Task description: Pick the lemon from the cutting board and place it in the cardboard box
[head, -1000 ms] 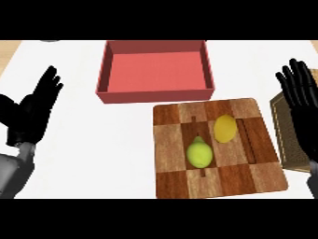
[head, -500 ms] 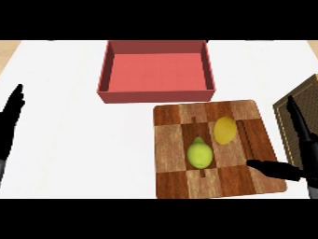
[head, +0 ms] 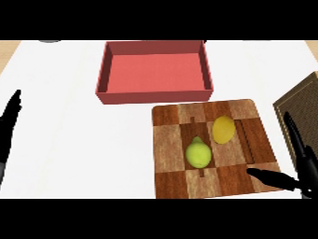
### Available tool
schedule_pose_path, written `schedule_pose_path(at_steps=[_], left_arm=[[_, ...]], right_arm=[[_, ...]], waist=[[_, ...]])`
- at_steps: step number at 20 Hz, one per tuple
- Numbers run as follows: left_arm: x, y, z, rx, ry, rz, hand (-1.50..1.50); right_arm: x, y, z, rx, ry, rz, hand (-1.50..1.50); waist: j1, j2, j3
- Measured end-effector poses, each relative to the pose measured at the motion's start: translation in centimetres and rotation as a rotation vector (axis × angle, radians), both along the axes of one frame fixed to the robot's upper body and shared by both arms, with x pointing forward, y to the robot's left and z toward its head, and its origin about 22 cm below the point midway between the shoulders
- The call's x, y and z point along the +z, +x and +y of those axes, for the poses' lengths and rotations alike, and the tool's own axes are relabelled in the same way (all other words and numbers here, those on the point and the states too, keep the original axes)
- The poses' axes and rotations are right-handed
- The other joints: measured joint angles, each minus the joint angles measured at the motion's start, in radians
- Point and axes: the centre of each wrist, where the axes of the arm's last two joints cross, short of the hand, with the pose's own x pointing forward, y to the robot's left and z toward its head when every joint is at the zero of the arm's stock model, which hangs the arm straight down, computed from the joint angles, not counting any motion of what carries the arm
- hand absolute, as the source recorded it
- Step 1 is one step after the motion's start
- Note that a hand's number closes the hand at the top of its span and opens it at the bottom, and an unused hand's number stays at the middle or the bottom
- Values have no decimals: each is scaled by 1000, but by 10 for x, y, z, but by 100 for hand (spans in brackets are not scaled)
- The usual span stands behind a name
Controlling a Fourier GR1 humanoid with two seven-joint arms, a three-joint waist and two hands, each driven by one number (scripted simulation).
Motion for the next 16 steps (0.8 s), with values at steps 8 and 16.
schedule_pose_path(at_steps=[8, 16], left_arm=[[-1, 1, 0, -7, 4, 0, 0], [1, -2, 4, -14, 13, 2, 0]], right_arm=[[42, 19, -17, 7, -367, 202, -150], [79, 48, 22, 35, -583, 460, -150]], waist=[[4, -2, -3], [11, -3, -2]])
